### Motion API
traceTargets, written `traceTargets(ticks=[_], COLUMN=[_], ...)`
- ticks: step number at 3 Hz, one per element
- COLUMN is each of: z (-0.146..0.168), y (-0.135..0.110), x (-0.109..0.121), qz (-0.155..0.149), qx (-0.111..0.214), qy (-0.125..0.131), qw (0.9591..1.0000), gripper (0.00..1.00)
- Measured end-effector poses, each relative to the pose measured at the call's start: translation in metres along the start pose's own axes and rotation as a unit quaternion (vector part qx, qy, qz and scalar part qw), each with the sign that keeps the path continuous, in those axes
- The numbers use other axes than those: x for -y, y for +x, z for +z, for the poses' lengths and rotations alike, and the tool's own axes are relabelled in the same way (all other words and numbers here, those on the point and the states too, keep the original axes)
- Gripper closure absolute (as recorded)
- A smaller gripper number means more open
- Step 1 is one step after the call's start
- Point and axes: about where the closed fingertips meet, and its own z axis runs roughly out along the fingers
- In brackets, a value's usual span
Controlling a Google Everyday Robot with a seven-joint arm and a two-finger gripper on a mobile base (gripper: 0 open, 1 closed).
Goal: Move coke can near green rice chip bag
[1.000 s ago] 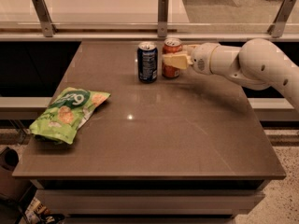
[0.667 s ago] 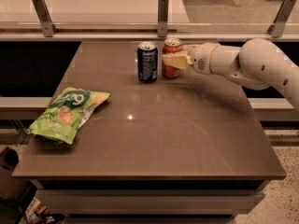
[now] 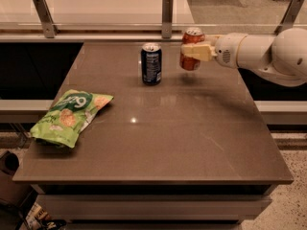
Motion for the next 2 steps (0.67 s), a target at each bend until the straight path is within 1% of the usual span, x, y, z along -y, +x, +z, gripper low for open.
traceTargets(ticks=[1,2], z=[-0.015,-0.015], y=[-0.011,-0.014], x=[0.0,-0.019], qz=[-0.004,-0.012], qx=[0.004,-0.011], qy=[-0.008,-0.053], qw=[1.0,0.9984], gripper=[1.0,1.0])
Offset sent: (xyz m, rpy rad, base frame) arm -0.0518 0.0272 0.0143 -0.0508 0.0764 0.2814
